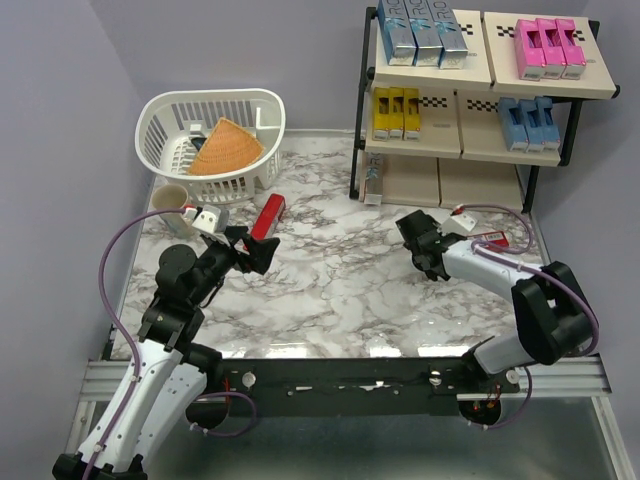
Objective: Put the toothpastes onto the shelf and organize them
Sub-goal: Pick up the toothpaste from the center of the board.
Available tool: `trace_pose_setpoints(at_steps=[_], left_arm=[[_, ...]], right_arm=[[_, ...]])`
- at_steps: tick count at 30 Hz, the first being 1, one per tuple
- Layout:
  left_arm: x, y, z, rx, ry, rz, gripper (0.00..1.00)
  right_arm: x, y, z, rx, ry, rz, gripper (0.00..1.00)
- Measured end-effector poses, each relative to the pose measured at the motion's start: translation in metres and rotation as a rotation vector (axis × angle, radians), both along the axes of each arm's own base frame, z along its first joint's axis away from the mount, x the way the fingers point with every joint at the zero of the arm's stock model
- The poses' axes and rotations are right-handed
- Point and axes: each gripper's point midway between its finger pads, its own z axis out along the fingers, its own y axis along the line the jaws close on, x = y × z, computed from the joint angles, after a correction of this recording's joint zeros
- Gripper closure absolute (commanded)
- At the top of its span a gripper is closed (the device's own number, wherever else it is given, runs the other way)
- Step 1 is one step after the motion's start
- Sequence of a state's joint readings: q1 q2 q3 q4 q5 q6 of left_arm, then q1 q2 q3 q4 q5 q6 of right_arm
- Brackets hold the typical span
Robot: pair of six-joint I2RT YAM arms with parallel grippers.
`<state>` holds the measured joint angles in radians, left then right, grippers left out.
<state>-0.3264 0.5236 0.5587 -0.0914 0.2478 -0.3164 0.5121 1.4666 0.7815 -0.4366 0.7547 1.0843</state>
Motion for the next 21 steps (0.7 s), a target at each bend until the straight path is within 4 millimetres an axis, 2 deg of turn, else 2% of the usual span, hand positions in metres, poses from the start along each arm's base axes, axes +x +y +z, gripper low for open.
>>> trace_pose_setpoints(at_steps=[5,10,17,21], left_arm=[[0.0,0.0,0.0,-0.002,0.001,0.0,0.01],[0.0,0.0,0.0,-0.002,0.001,0.0,0.01],[0.0,0.0,0.0,-0.002,0.001,0.0,0.01],[0.0,0.0,0.0,-0.003,0.002,-0.001,0.01]], right_arm=[[-0.003,-0.018,-0.009,-0.003,-0.01,-0.127,0.05],[-0.002,-0.032,-0.018,-0.019,0.007,-0.226,0.02],[0.001,-0.049,-0.022,-0.011,0.01,-0.308,0.02],[0.001,-0.05,-0.022,-0.012,0.012,-0.309,0.19]])
